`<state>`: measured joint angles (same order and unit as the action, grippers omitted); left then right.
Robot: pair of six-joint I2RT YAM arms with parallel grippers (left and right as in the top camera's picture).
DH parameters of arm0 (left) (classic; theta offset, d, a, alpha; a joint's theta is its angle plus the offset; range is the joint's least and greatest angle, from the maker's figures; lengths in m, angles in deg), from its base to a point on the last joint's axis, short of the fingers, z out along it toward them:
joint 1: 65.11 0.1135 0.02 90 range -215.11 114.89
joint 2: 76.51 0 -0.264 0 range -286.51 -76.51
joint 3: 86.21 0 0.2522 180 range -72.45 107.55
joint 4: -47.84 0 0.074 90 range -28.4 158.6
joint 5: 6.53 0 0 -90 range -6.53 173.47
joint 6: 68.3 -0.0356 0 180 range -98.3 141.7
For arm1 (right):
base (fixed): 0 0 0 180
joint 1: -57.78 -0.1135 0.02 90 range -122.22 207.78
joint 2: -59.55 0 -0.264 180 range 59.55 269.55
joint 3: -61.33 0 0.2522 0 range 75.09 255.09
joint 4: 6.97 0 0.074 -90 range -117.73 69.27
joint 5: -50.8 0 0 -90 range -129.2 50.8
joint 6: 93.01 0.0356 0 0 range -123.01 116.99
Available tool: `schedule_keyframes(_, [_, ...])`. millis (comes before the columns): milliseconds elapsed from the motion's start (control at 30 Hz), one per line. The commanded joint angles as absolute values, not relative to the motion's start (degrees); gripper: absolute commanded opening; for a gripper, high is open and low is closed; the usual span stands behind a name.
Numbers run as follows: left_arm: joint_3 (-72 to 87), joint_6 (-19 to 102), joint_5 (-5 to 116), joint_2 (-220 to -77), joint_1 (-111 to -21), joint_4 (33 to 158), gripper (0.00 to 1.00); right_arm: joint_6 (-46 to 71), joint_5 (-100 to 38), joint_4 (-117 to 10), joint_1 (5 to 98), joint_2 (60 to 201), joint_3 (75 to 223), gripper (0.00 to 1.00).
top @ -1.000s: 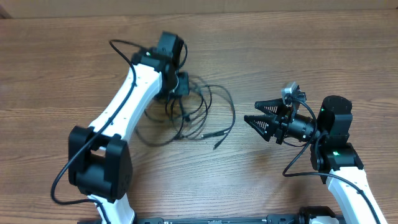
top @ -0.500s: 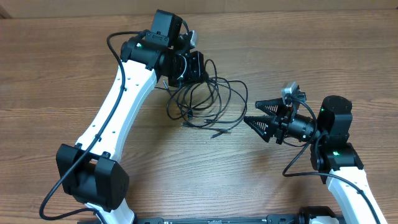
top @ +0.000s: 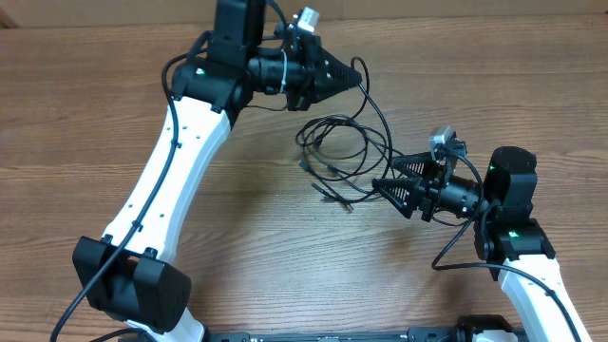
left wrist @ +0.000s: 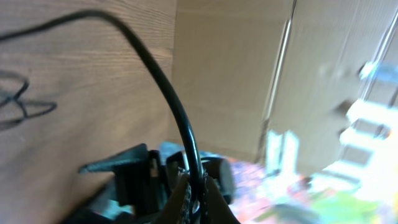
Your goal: Untangle cables
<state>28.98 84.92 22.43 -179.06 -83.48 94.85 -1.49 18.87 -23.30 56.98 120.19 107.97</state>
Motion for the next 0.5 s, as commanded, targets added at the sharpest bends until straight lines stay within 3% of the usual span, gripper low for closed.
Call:
schedule_keyframes(0, [30.36, 101.20, 19.72, -177.50, -79.63, 94.31, 0.04, -1.51, 18.71, -23.04, 57.05, 119.80, 108.47, 0.74])
schedule_keyframes(100, [30.36, 101.90, 28.22, -177.50, -76.68, 94.42, 0.07, -1.51, 18.71, -22.99, 57.05, 119.80, 108.47, 0.74])
schedule_keyframes(200, [30.36, 95.57, 40.70, -177.50, -74.58, 97.52, 0.27, -1.51, 18.74, -23.04, 57.05, 119.80, 108.47, 0.74])
schedule_keyframes(333, [30.36, 83.57, 59.37, -177.53, -73.36, 108.51, 1.00, -1.53, 18.71, -22.99, 57.05, 119.80, 108.47, 0.74])
schedule_keyframes(467, [30.36, 77.82, 71.00, -177.53, -73.38, 119.18, 1.00, -1.53, 18.69, -22.77, 57.05, 119.80, 108.47, 0.74])
